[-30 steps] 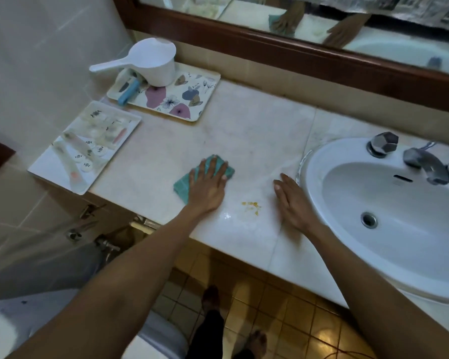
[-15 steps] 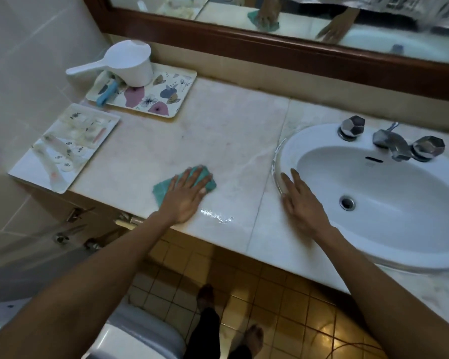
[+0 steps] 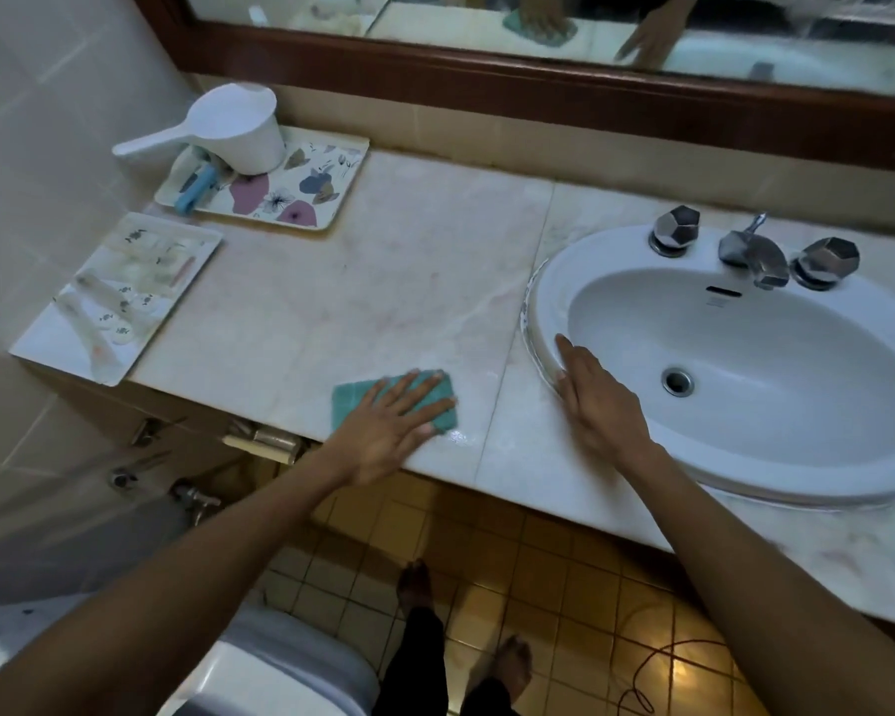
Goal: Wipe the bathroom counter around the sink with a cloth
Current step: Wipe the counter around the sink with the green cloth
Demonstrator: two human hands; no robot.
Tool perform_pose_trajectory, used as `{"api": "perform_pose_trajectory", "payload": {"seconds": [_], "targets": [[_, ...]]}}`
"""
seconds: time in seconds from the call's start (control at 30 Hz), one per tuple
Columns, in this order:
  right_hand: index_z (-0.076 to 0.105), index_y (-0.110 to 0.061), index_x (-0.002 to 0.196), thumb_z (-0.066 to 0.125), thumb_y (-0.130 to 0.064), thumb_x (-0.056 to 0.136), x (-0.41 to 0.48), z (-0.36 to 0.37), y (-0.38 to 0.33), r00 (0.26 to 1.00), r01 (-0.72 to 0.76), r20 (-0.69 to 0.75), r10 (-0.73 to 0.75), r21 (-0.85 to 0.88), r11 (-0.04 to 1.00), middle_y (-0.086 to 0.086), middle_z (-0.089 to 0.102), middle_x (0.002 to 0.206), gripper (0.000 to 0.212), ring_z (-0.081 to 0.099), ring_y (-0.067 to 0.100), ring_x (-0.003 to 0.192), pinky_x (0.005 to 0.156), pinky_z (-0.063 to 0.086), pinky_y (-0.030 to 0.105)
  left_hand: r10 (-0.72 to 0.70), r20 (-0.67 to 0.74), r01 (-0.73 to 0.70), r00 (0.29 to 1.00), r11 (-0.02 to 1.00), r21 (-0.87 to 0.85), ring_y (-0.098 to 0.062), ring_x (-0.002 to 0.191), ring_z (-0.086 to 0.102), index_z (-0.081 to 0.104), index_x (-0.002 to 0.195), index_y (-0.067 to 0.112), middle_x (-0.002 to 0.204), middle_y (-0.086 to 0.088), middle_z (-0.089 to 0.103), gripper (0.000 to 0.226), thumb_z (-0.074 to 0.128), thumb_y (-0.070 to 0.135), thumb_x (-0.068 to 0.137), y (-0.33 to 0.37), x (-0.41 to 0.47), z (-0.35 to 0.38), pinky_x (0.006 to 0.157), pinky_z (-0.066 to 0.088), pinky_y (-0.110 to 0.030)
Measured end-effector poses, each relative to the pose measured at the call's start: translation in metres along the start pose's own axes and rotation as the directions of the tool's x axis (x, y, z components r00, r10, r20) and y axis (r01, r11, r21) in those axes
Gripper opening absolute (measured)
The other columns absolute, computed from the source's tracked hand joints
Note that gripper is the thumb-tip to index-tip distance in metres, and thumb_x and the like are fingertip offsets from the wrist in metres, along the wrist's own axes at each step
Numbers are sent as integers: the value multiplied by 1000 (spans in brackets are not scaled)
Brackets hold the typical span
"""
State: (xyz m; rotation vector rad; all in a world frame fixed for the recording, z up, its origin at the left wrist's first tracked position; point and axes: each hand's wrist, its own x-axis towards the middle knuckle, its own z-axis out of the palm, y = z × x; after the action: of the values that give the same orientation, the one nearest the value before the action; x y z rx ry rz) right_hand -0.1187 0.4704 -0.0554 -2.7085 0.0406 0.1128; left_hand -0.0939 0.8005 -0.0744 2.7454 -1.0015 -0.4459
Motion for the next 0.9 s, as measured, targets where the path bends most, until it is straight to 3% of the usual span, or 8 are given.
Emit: {"api": "perform_pose_trajectory", "payload": {"seconds": [0.07,0.13,0.23,0.43,0.53,0.6,0.73,0.9], "targets": [[15,-34,152,22,-42,104,-5,-1,3,1000,-14,-6,14,-6,1000,0,45,140,50,58,30,102,77,50,44,-207,-69,206,976,978,-26,-17,158,-7,10,158,49,170,13,-5,49,19,48,109,-21,12,-9,126,1,-52],[17,-31,153,24,-40,104,-11,0,6,999,-38,-18,37,-35,999,2,50,134,51,58,30,101,77,48,43,-431,-127,421,894,902,-98,-20,158,-3,12,159,45,171,10,-1,50,19,46,109,-10,37,-10,126,0,-52],[20,-26,154,25,-37,104,-19,2,10,999,-45,-34,42,-81,996,5,53,132,51,57,30,99,76,45,41,-560,-137,536,817,825,-178,-24,158,-9,6,162,39,171,5,-6,55,12,49,108,36,76,-5,124,-8,-51],[25,-24,152,23,-39,105,-24,-3,9,996,-89,-29,89,-9,996,7,53,137,49,56,32,111,86,43,44,-223,-22,221,974,972,-85,-22,156,-18,2,162,39,170,6,-14,55,12,50,108,118,65,17,125,-6,-54],[30,-23,149,22,-41,105,-30,-5,15,993,-114,-21,114,-6,993,8,55,136,49,56,32,113,88,42,45,37,16,-36,999,999,-16,-16,156,-19,2,160,45,169,11,-13,53,13,49,109,99,25,20,125,-14,-44],[37,-21,144,21,-43,104,-37,-5,22,990,-139,-14,139,-23,990,8,59,129,48,56,32,109,88,42,45,93,37,-94,995,996,5,-13,155,-20,3,159,48,169,14,-13,52,13,50,109,65,12,14,125,-14,-41],[46,-20,134,22,-44,103,-51,-5,38,987,-156,-56,152,-83,984,7,65,110,46,58,31,96,83,43,43,-185,-69,183,980,983,-29,-17,157,-8,10,159,45,170,11,-4,51,16,48,109,25,30,0,126,2,-52],[50,-19,129,24,-43,103,-63,-6,49,986,-145,-96,135,-108,983,5,65,104,43,58,31,91,82,42,43,-562,-196,522,804,824,-221,-24,158,-4,9,162,35,172,3,-2,56,11,48,109,100,81,14,123,-8,-50]]}}
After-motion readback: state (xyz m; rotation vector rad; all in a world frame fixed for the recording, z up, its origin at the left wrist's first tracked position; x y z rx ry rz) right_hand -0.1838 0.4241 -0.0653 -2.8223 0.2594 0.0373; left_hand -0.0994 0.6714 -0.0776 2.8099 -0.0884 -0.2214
